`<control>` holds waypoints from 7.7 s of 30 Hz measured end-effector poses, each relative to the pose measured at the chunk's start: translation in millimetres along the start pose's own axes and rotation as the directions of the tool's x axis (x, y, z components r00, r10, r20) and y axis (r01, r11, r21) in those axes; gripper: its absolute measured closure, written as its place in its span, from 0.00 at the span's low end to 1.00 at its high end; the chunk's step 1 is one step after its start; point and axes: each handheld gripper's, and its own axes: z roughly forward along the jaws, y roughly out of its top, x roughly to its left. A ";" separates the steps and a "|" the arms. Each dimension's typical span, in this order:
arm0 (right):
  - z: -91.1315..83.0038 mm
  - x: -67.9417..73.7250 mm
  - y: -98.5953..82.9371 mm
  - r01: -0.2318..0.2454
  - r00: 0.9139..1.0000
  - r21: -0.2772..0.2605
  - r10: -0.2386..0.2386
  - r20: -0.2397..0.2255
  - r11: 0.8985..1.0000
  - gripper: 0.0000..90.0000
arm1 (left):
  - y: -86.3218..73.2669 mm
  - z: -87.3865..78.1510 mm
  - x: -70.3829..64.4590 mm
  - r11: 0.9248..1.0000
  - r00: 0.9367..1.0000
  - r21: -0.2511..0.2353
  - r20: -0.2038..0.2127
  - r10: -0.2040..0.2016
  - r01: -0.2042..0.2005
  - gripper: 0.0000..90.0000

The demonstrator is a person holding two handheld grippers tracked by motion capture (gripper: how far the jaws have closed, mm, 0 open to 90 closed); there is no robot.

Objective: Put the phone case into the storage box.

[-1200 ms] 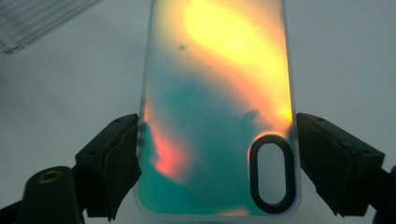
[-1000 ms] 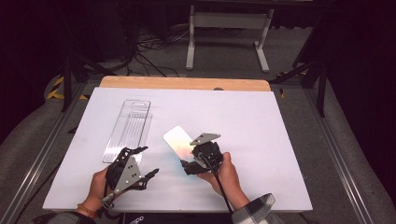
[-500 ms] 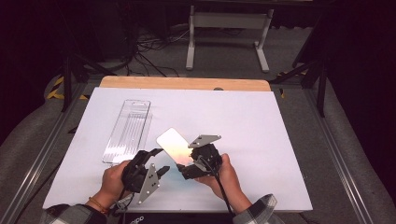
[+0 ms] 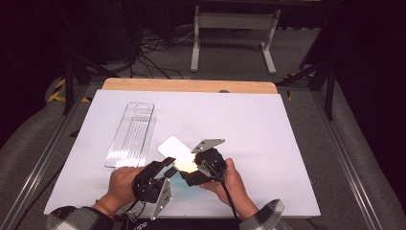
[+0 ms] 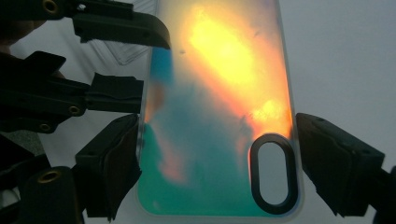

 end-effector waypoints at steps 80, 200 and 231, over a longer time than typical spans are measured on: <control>-71.5 -32.4 -77.0 0.266 0.936 -0.365 -0.150 0.318 0.892 0.20 | -39.0 -18.7 56.3 0.818 0.847 -0.219 0.128 -0.516 0.531 0.91; -37.9 -31.7 -83.5 0.399 0.879 -0.228 -0.300 0.369 0.888 0.21 | -226.4 80.7 117.9 0.566 0.570 -0.076 0.068 -0.819 0.821 0.89; -43.8 -29.1 -80.4 0.385 0.887 -0.246 -0.283 0.366 0.889 0.21 | -233.8 76.8 118.4 0.506 0.505 -0.030 -0.043 -0.862 0.862 0.73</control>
